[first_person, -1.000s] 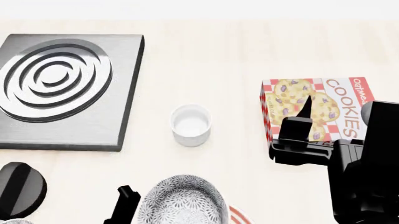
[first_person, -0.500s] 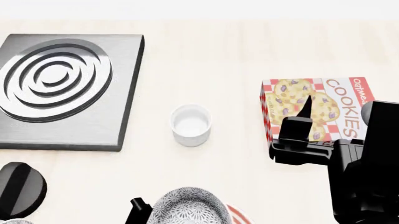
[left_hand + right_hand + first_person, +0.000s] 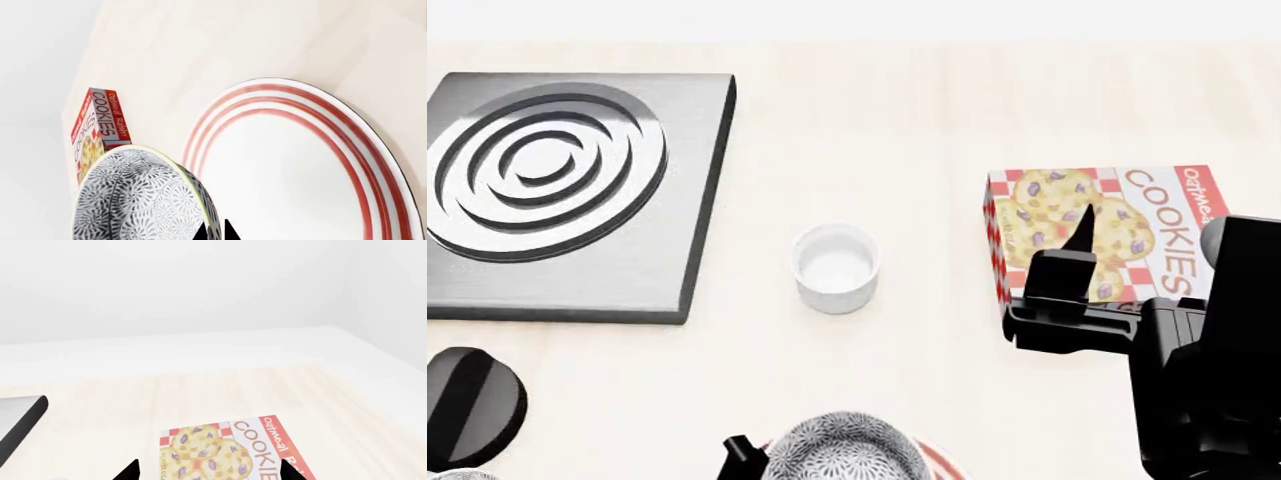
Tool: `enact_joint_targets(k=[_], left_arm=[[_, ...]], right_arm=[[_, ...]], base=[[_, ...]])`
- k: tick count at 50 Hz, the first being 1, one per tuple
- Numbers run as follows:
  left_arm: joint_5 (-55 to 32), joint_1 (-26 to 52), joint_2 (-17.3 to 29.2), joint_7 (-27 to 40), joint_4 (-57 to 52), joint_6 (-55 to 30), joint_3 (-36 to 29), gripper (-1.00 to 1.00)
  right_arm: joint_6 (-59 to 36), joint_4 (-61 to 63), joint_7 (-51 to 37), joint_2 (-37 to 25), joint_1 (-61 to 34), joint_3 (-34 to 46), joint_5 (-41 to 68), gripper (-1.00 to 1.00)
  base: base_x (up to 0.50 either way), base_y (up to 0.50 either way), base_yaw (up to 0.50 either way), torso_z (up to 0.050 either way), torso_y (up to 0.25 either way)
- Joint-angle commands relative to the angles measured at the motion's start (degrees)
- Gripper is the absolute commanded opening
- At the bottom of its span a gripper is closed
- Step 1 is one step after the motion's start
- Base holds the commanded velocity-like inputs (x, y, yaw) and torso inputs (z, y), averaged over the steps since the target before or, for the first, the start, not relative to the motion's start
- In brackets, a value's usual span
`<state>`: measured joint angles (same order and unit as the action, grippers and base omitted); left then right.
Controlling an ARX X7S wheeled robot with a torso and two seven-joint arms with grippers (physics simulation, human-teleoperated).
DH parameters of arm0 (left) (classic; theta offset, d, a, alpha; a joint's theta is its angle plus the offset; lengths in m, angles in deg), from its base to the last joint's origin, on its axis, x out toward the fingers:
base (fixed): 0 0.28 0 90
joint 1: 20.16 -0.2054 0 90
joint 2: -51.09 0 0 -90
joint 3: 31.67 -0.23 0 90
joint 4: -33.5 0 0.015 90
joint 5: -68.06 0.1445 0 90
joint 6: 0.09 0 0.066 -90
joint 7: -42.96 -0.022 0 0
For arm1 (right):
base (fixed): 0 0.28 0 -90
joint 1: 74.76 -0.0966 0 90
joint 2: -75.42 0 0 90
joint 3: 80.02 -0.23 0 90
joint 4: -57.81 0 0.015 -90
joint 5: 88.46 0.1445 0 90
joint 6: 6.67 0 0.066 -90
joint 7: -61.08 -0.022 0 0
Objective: Pick the akita bowl on the stove and place it on the plate.
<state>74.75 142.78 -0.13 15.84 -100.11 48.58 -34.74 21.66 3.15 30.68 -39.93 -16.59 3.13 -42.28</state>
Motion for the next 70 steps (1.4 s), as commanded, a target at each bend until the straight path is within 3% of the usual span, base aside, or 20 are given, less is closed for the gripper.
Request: enact_joint_targets(k=[1,70], left_arm=[[2.0,-1.6,-1.4,0.5,1.6,1.0,1.1,-1.0],[4.0,-7.4,-1.7,4.4,4.9,2.7,-1.9,-1.0]], right_arm=[[-0.1,0.0,0.8,0.9,0.0,-1.3,-0.6,1.0],[1.1,-0.4,-0.2,-0.1,0.1,-0.4,0.6,1.0]], base=[[0.0,0.0,0.0,0.0,0.0],[0.0,0.0,0.0,0.0,0.0]])
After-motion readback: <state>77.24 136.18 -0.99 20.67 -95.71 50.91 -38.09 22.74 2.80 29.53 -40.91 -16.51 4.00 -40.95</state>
